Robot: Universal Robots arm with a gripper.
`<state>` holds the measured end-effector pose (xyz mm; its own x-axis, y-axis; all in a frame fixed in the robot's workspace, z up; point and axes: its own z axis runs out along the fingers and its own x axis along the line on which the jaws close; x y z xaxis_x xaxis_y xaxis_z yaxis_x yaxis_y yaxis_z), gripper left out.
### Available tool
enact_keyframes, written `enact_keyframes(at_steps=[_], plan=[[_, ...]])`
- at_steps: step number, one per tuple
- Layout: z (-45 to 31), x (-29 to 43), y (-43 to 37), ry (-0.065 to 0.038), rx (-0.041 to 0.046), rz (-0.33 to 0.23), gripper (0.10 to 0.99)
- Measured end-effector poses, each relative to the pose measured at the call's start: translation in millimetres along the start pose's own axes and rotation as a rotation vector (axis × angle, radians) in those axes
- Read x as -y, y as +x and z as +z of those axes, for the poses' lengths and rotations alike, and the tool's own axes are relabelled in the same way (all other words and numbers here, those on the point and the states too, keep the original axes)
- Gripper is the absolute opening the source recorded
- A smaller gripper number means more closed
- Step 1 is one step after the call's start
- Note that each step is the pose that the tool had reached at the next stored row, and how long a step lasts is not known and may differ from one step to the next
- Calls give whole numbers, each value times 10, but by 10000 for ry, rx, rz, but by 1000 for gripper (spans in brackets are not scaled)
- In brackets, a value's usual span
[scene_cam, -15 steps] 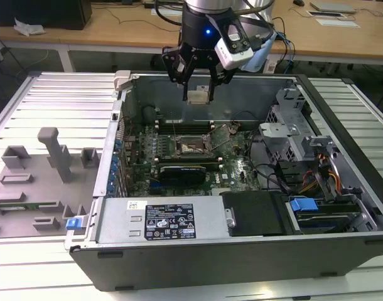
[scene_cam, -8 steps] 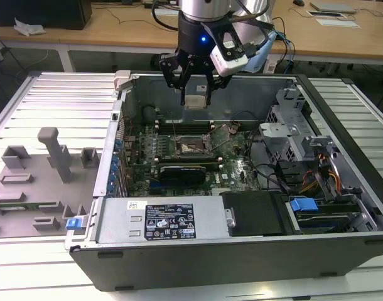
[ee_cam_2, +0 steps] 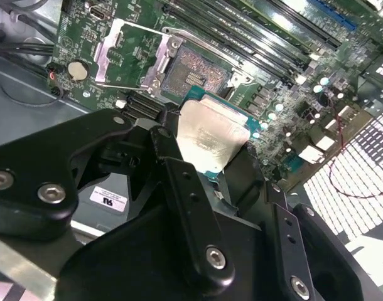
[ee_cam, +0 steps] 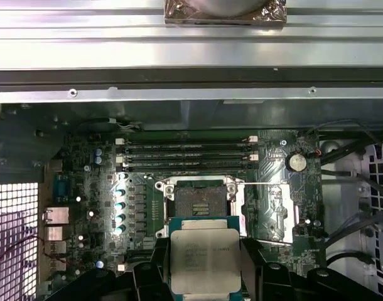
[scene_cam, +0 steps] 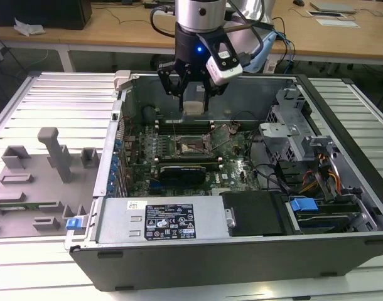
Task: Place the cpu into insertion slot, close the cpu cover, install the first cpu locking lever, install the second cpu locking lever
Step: 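Place the cpu into insertion slot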
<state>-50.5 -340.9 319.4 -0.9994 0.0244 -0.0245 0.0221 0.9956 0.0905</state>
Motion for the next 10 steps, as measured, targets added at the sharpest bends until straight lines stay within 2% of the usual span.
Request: enact_keyframes(at_steps=[3,6,10], plan=[[59,-29,2,0,10,-3,541],[150,-51,3,15,14,-10,541],[197,-51,3,25,15,-9,541]])
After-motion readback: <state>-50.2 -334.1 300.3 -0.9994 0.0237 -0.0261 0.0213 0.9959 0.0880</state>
